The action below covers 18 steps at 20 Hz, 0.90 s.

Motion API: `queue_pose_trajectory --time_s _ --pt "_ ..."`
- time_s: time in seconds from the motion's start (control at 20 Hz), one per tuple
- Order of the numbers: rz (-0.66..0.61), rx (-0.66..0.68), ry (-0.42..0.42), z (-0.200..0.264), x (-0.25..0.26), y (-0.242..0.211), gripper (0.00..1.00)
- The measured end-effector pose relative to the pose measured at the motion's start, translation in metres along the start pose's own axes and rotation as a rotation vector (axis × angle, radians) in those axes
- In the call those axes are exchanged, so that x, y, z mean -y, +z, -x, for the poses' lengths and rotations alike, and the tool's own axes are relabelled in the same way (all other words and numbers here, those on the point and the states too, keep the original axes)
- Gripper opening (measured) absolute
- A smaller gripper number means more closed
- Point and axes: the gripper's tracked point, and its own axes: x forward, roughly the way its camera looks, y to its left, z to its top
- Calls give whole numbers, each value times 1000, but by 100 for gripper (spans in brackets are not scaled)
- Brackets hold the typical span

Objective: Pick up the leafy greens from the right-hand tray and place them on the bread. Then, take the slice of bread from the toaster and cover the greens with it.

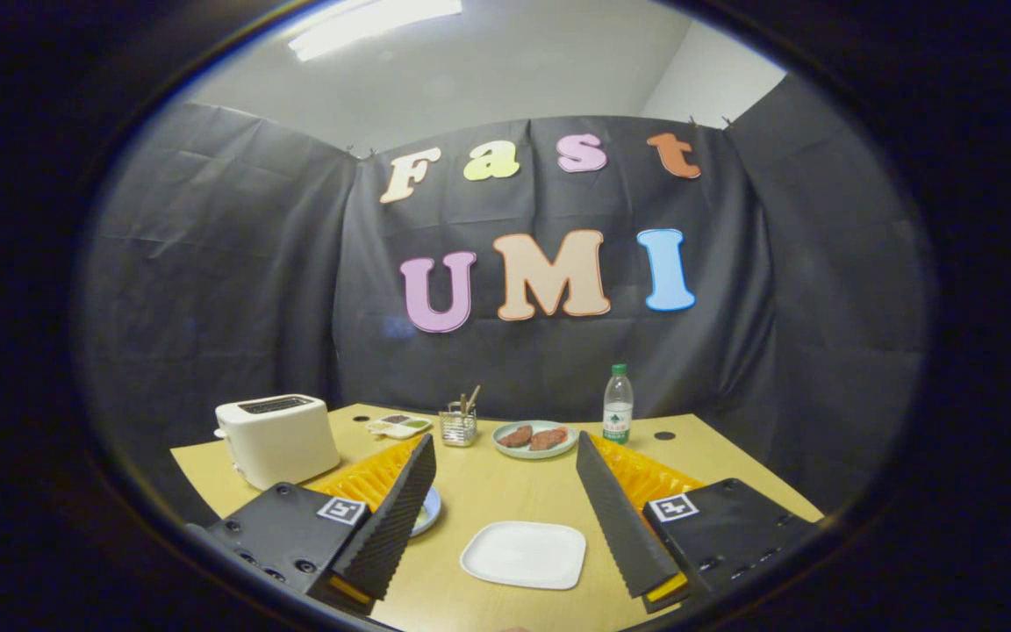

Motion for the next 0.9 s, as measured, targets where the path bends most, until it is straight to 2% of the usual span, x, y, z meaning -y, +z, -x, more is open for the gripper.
queue_pose_trajectory --time_s 0.2,0.45,0.9 --pt "4 -10 -49 16 27 -9 100" --pt "-49 16 -85 34 48 -7 99" --pt "-77 18 -78 46 56 -10 99"
